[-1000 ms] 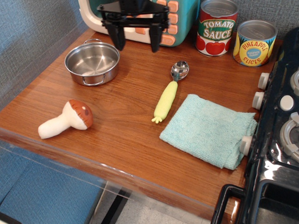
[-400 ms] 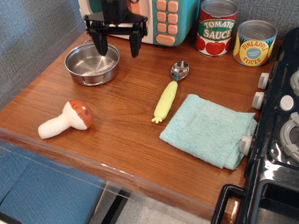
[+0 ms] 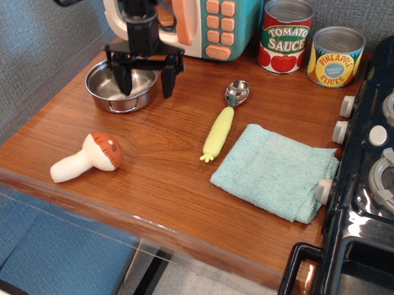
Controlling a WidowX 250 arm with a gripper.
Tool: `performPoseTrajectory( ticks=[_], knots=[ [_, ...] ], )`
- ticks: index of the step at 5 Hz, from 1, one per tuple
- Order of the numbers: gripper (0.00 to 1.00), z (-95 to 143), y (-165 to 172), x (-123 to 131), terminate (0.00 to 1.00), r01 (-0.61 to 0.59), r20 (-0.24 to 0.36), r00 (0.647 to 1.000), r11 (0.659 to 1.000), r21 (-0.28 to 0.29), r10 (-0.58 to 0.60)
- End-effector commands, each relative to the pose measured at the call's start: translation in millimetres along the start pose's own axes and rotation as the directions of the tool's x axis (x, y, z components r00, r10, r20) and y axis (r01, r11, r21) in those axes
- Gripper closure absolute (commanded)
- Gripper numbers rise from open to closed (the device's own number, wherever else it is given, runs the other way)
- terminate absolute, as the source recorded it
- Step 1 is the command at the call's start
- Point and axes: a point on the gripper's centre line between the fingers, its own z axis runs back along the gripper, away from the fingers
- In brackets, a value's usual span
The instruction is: Place the pot on top of the blue cloth
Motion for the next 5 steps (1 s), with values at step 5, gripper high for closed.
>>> performPoseTrajectory(
  ticks=[5],
  knots=[
    [1.00,48,0,3,0.00,0.028,0.111,0.993,0.998,0.053,-0.034]
  ],
)
